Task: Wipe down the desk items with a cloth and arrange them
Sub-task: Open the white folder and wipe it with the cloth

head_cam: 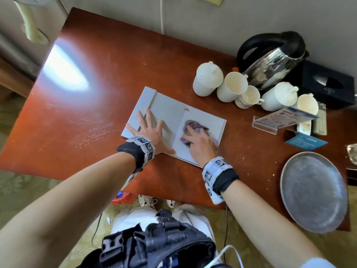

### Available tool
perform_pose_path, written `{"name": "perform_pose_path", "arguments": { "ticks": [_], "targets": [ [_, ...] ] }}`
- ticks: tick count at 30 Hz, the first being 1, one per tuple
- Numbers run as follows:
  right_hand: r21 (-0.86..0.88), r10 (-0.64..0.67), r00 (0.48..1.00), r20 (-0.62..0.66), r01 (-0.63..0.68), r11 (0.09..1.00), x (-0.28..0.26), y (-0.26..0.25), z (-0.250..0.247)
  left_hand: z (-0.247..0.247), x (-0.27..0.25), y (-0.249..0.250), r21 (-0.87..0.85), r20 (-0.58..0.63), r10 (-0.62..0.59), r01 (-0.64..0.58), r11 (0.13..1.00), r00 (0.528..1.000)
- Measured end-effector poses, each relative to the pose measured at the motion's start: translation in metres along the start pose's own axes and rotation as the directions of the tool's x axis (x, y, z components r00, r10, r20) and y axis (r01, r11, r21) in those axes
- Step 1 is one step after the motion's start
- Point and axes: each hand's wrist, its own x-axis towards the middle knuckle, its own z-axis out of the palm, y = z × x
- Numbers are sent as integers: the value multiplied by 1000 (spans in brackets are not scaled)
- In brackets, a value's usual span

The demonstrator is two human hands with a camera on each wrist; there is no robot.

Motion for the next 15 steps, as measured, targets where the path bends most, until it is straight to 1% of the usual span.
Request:
{"name": "perform_pose_path", "arguments": {
  "ticks": [2, 4, 5, 6, 8, 9, 11, 13, 14, 15],
  "targets": [
    [-18, -119, 991, 56, 120, 993, -17, -8, 5, 2, 0, -1, -8, -17, -1, 1, 1000, 1000],
    [-45, -157, 983, 93, 161, 986, -30, -6, -4, 4, 1, -1, -6, -19, 4, -4, 1000, 1000],
    [-68, -133, 985, 106, 141, 988, -28, 4, -8, 3, 1, -2, -3, -13, 7, -7, 1000, 1000],
    [-97, -90, 992, 89, 98, 990, -21, 16, -14, 3, 1, -2, -2, -11, 11, -11, 1000, 1000],
    [-132, 8, 1000, 9, -7, 991, 5, 37, -26, 2, 1, -3, -5, -12, 17, -17, 1000, 1000],
    [-118, 69, 997, -36, -72, 990, 19, 45, -30, 1, 0, -3, -3, -5, 17, -18, 1000, 1000],
    [-98, 168, 984, -60, -174, 980, 37, 47, -32, 0, -1, -3, 5, 8, 16, -16, 1000, 1000],
    [-85, 179, 978, -110, -189, 978, 41, 36, -23, -1, 0, -2, 10, 18, 14, -14, 1000, 1000],
    [-76, 148, 982, -117, -158, 985, 33, 24, -20, -2, 0, -2, 11, 23, 13, -13, 1000, 1000],
    [-65, 78, 991, -110, -86, 994, 20, 13, -17, -2, -1, -2, 11, 23, 13, -13, 1000, 1000]
  ]
}}
